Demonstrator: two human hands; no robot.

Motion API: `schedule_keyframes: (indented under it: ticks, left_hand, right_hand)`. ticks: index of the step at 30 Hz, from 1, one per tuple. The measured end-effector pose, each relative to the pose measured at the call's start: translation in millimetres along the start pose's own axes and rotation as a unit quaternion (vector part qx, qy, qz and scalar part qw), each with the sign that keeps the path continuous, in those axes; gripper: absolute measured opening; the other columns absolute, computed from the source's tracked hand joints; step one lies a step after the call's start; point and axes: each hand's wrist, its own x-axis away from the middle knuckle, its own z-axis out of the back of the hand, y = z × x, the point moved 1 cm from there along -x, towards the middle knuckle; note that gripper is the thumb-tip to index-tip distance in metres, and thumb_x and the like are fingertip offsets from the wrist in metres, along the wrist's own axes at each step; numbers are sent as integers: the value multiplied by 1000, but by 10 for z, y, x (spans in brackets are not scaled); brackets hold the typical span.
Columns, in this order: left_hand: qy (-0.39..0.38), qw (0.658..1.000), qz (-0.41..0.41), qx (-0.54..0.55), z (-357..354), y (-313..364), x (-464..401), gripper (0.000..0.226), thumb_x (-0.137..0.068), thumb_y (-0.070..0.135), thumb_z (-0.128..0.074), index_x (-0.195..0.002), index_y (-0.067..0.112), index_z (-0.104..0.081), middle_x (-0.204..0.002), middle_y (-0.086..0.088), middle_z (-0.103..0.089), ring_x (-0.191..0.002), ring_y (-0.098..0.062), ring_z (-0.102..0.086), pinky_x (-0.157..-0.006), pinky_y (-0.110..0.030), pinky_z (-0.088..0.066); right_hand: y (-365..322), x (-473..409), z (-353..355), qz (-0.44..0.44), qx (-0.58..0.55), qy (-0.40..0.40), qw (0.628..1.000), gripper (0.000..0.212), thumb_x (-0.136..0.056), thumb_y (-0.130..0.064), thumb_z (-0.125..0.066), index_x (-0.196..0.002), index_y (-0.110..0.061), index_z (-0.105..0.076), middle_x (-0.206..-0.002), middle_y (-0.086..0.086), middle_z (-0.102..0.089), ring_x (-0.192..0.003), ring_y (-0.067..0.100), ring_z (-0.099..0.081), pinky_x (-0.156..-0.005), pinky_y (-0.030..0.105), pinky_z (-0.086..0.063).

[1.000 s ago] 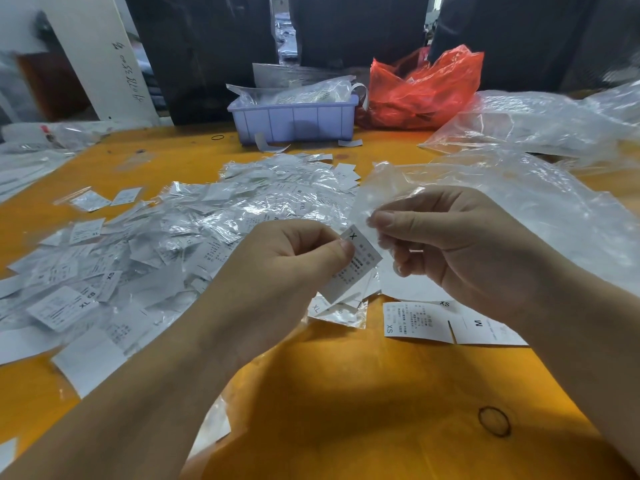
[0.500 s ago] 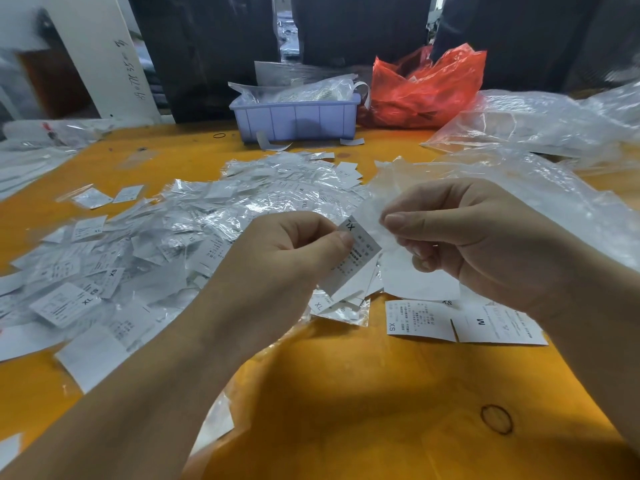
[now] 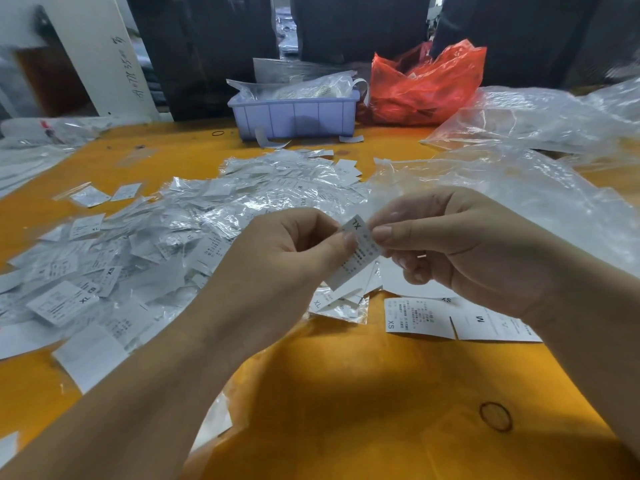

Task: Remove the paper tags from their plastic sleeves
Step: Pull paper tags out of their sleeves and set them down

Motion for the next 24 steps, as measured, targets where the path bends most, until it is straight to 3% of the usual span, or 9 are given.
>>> schedule_keyframes:
  ticks: [5, 10, 14, 19, 21, 24]
  left_hand:
    - [38, 999, -12, 19, 3, -2, -2, 17, -79, 39, -68, -75, 23, -69, -63, 11, -67, -52, 2, -58, -47, -10, -42]
    - [34, 999, 2, 34, 14, -40, -17, 28, -79, 52, -70, -77, 24, -68, -68, 5, -67, -53, -2, -57, -50, -17, -46]
    - [-17, 996, 27, 89, 40, -43, -39, 16, -78, 30, -59, -83, 24, -72, -71, 3, -69, -60, -9, -59, -51, -21, -49]
    - [-6, 996, 10, 85, 35, -39, -29, 12, -86, 12, -69, -92, 23, -70, -74, 3, -72, -59, -8, -59, -51, -20, -49]
    - [0, 997, 7, 83, 35, -45, -30, 14, -89, 10, -67, -93, 22, -70, -74, 3, -73, -59, -8, -60, -51, -20, -49]
    - [0, 996, 4, 89, 34, -51, -30, 10, -87, 13, -68, -91, 23, -69, -73, 2, -73, -59, -7, -60, -51, -19, -50]
  right_hand:
    - [24, -9, -67, -3, -5, 1, 1000, 32, -69, -21, -68, -91, 2, -73, -62, 4, -56, -56, 15, -43, -48, 21, -37]
    - [46, -19, -107, -6, -16, 13, 1000, 34, -68, -24, -69, -89, 2, -73, -64, 5, -56, -56, 13, -44, -48, 21, -38]
    - [17, -48, -45, -5, -64, 68, 996, 7, -74, -12, -68, -73, -9, -74, -62, 5, -57, -53, 12, -46, -46, 20, -40]
    - [23, -41, -36, -4, -68, 67, 995, 18, -81, -10, -65, -66, -15, -75, -62, 4, -57, -52, 11, -46, -47, 20, -40]
    - [38, -33, -63, -1, -66, 54, 996, 9, -76, -15, -67, -74, -13, -75, -63, 4, -57, -54, 11, -47, -47, 20, -41]
    - [57, -22, -91, -1, -65, 44, 997, 25, -69, -21, -68, -91, -9, -72, -64, 3, -58, -55, 11, -48, -47, 19, -41]
